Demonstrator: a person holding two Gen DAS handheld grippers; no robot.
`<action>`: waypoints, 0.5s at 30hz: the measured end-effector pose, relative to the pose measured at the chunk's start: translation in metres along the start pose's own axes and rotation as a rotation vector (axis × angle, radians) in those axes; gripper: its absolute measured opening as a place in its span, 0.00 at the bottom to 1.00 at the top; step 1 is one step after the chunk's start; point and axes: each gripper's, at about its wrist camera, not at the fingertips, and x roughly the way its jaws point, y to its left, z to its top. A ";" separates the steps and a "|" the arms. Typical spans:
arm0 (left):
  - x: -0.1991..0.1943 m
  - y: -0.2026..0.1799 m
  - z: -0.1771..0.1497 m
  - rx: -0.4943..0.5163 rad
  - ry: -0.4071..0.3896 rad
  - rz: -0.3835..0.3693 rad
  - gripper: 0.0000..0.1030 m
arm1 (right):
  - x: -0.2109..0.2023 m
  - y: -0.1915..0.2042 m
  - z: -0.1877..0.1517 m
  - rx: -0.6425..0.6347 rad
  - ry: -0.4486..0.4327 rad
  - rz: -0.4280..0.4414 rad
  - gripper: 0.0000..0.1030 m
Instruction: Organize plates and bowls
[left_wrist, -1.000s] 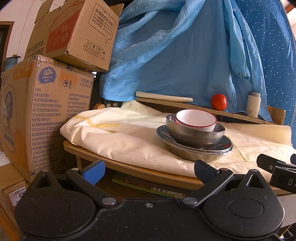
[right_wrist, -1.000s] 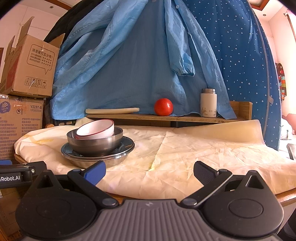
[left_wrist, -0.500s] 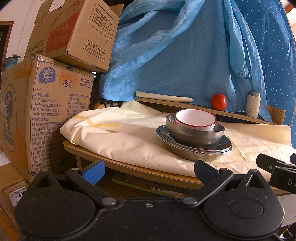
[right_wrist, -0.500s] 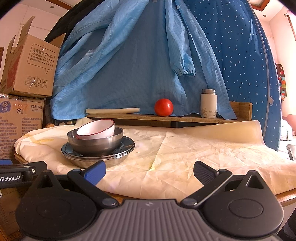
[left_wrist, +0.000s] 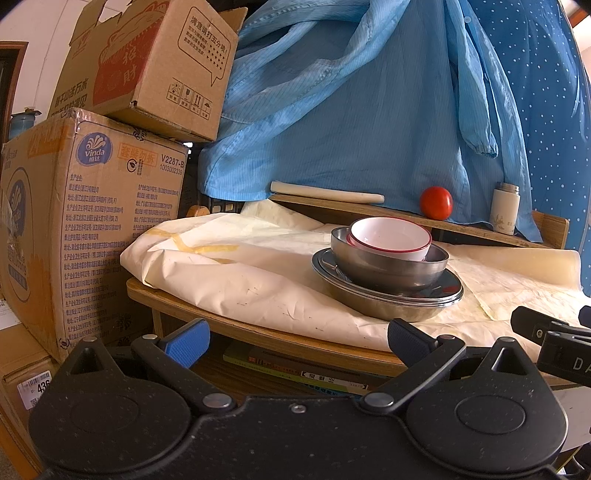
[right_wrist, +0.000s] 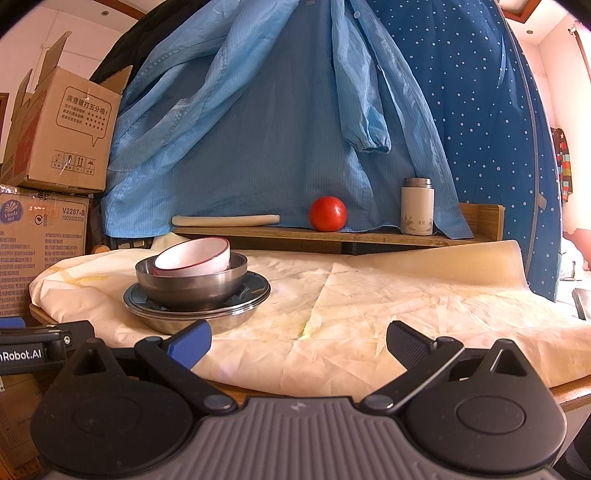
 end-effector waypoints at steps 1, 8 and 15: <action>0.000 0.000 0.000 0.000 0.000 0.000 0.99 | 0.000 0.000 0.000 0.000 0.001 0.000 1.00; 0.000 0.000 0.000 -0.001 -0.001 0.000 0.99 | 0.000 0.000 0.000 -0.001 -0.001 0.000 1.00; -0.002 -0.001 0.000 -0.003 -0.004 0.001 0.99 | 0.000 0.000 0.000 -0.002 0.000 0.001 1.00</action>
